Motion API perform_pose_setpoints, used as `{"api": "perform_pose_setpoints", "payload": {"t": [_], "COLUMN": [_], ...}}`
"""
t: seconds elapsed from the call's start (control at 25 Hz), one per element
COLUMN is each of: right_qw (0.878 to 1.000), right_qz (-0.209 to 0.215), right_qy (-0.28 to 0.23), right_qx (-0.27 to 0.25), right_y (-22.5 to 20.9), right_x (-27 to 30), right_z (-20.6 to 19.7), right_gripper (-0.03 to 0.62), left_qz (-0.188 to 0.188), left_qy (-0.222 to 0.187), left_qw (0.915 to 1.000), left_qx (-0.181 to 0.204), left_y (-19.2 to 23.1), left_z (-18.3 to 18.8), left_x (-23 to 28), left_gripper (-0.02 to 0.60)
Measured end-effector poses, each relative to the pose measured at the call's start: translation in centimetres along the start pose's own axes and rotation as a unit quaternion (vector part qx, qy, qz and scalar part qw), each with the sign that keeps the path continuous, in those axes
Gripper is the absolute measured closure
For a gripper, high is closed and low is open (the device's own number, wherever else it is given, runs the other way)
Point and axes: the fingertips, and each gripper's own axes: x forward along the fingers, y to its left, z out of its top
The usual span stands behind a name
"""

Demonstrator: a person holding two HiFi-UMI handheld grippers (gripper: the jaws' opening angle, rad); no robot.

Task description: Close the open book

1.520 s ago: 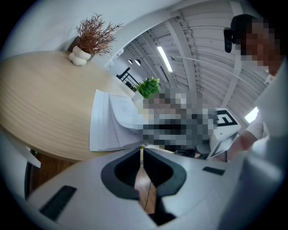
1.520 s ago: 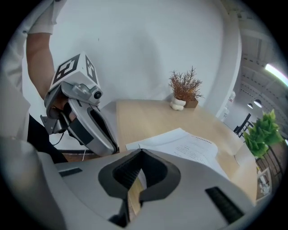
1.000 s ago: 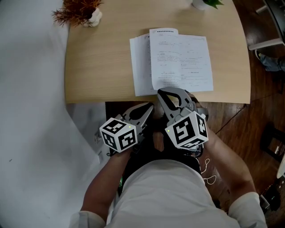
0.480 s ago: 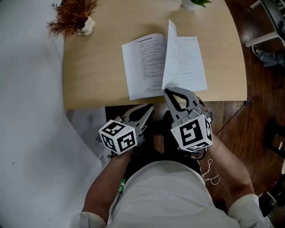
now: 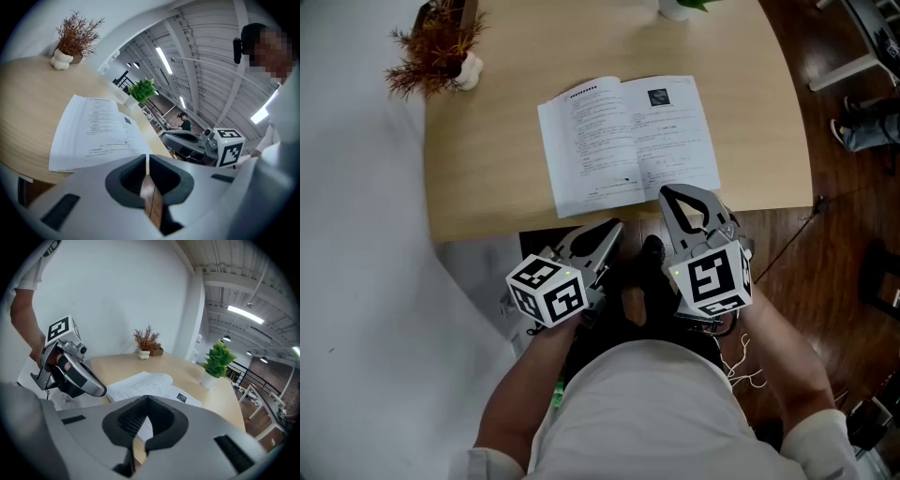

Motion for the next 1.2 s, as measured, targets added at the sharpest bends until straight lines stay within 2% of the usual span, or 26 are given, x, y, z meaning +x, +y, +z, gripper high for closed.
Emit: {"api": "perform_pose_setpoints", "payload": {"t": [0.48,1.2], "right_qw": [1.000,0.994], "right_qz": [0.002,-0.008], "right_qy": [0.019,0.028], "right_qx": [0.023,0.101], "right_y": [-2.7,-6.4], "right_x": [-0.8,-2.3], "right_z": [-3.8,-7.4], "right_gripper": [0.592,0.592], "left_qz": [0.009,0.019], "left_qy": [0.006,0.009], "left_qw": [0.9999,0.9998], "left_qx": [-0.001,0.007], "left_y": [-1.5,-3.2], "left_z": [-0.3,-0.5], "left_x": [2.9,4.5], "left_gripper": [0.583,0.583]}}
